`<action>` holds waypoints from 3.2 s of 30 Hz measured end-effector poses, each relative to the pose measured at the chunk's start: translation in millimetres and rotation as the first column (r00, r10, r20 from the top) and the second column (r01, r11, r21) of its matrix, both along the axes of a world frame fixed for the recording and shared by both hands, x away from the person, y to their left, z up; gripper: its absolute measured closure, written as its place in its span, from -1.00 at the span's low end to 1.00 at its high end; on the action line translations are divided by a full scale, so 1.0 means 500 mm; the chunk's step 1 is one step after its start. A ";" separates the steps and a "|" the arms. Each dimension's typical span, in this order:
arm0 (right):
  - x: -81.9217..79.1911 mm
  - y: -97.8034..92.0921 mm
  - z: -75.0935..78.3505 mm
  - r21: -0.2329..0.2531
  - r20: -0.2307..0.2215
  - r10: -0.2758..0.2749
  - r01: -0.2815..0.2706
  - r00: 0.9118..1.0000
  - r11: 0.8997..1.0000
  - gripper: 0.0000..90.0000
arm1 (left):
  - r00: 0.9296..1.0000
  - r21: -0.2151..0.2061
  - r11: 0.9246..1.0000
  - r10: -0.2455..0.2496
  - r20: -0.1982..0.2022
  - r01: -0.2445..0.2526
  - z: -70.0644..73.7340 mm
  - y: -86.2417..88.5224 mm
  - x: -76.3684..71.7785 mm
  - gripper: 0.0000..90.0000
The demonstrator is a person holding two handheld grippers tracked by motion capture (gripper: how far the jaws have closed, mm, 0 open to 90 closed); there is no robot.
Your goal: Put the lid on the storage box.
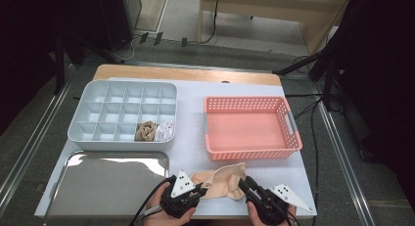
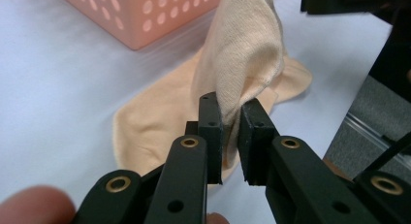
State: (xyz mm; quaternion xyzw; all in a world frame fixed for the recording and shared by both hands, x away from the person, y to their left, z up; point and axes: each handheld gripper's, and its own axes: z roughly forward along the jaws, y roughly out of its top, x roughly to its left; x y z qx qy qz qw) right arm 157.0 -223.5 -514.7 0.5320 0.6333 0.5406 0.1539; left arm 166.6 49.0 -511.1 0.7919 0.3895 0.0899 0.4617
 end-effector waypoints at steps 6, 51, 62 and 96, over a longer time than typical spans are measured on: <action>0.026 -0.001 -0.043 0.004 -0.046 -0.099 0.099 0.994 0.995 0.18 | 1.000 -0.013 1.000 0.002 0.002 -0.002 0.000 0.010 0.004 0.81; -0.006 -0.038 -0.005 -0.112 -0.073 -0.008 0.000 0.997 0.994 0.53 | 0.975 -0.073 0.990 0.104 -0.196 -0.120 -0.007 0.099 0.047 0.26; 0.030 0.003 -0.050 -0.196 -0.115 -0.019 -0.004 0.993 0.981 0.90 | 0.974 0.044 0.997 0.074 -0.213 -0.066 -0.026 0.072 0.040 0.82; -0.019 0.058 -0.010 -0.177 -0.040 0.031 -0.038 0.999 0.984 0.93 | 0.991 -0.055 0.990 0.125 -0.053 -0.128 -0.001 0.070 0.054 0.93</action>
